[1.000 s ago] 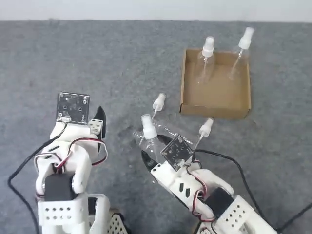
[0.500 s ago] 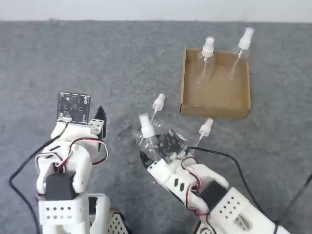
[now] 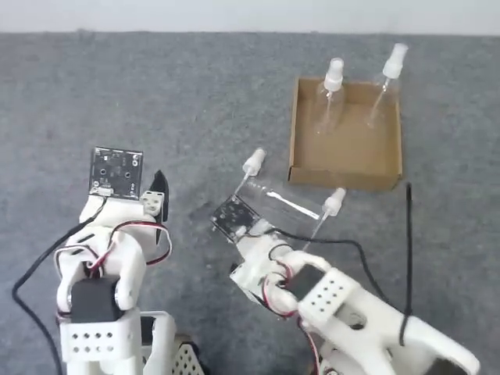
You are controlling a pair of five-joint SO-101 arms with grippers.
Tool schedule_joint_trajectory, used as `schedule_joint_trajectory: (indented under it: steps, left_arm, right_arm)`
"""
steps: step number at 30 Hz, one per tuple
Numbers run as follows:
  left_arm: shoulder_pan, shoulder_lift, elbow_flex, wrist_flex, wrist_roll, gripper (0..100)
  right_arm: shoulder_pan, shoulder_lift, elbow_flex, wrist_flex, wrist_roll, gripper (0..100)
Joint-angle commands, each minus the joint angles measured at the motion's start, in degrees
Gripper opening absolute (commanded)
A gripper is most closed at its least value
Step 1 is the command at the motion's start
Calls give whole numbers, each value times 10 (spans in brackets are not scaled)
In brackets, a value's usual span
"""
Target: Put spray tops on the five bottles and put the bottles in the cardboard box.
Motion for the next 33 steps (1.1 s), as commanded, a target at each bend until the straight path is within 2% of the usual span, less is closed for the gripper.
schedule_joint_trajectory:
  steps: [1, 10, 15, 18, 33]
  left_arm:
    - [-3, -6, -7, -14, -3, 121]
    - [-3, -6, -4, -13, -3, 121]
    - [-3, -6, -4, -1, -4, 121]
    - [-3, -6, -3, 3, -4, 121]
    - [-3, -9, 38, 3, -1, 121]
  right_arm:
    - [-3, 36, -62, 22, 9, 159]
    - [8, 44, -165, 182, 33, 169]
    - [10, 49, -201, 231, 11, 296]
    - [10, 50, -202, 239, -31, 326]
    - [7, 78, -156, 236, -15, 292]
